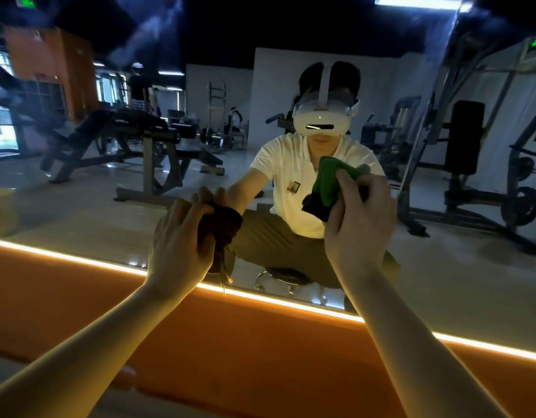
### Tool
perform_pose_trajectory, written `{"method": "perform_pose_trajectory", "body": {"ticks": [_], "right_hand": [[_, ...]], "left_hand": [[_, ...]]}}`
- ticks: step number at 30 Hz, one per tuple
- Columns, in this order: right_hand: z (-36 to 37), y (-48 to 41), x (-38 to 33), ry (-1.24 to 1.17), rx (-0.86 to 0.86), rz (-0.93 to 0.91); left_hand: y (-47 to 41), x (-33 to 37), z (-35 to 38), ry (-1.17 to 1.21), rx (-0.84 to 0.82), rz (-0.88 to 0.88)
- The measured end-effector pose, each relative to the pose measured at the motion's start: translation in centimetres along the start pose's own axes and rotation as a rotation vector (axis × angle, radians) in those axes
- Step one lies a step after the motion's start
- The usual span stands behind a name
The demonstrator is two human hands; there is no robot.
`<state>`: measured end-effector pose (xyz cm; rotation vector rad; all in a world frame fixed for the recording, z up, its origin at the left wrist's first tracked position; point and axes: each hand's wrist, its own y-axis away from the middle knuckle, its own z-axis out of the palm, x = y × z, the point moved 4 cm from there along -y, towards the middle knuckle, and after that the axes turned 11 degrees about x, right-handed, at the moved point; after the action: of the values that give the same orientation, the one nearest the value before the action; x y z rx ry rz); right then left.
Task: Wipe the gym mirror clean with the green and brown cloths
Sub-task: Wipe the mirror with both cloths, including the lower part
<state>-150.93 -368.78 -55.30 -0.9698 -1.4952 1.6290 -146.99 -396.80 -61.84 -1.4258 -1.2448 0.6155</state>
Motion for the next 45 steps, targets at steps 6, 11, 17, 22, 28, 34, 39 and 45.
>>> {"method": "perform_pose_trajectory", "body": {"ticks": [6,11,17,22,28,34,39,45], "right_hand": [[4.2,9.8,-9.4,-0.152,-0.224,-0.400],[4.2,14.6,-11.1,-0.226,-0.516,-0.719],[1.7,3.4,-2.3,0.062,-0.288,-0.242],[1.4,3.7,-4.4,0.075,-0.133,0.068],[7.3,9.0,-16.1,-0.100,-0.271,-0.138],[8.5,8.8,-19.6,-0.129,-0.289,-0.354],[3.5,5.2,-8.5,0.191,-0.262,-0.013],[1.0,7.3,-4.9,0.321,0.106,0.525]], "left_hand": [[-0.6,-3.5,-2.5,0.020,0.085,-0.124],[-0.3,-3.9,-2.2,0.042,0.075,-0.051],[-0.5,-4.5,-1.0,-0.012,0.058,-0.061],[-0.6,-5.4,-0.9,-0.014,0.023,-0.012],[-1.3,-7.7,-2.8,-0.062,0.058,0.127],[-2.0,-10.9,-3.5,-0.039,0.200,0.068],[-1.1,-10.6,-1.9,0.000,0.134,0.158],[-0.9,-10.7,-1.9,0.076,0.084,0.225]]}}
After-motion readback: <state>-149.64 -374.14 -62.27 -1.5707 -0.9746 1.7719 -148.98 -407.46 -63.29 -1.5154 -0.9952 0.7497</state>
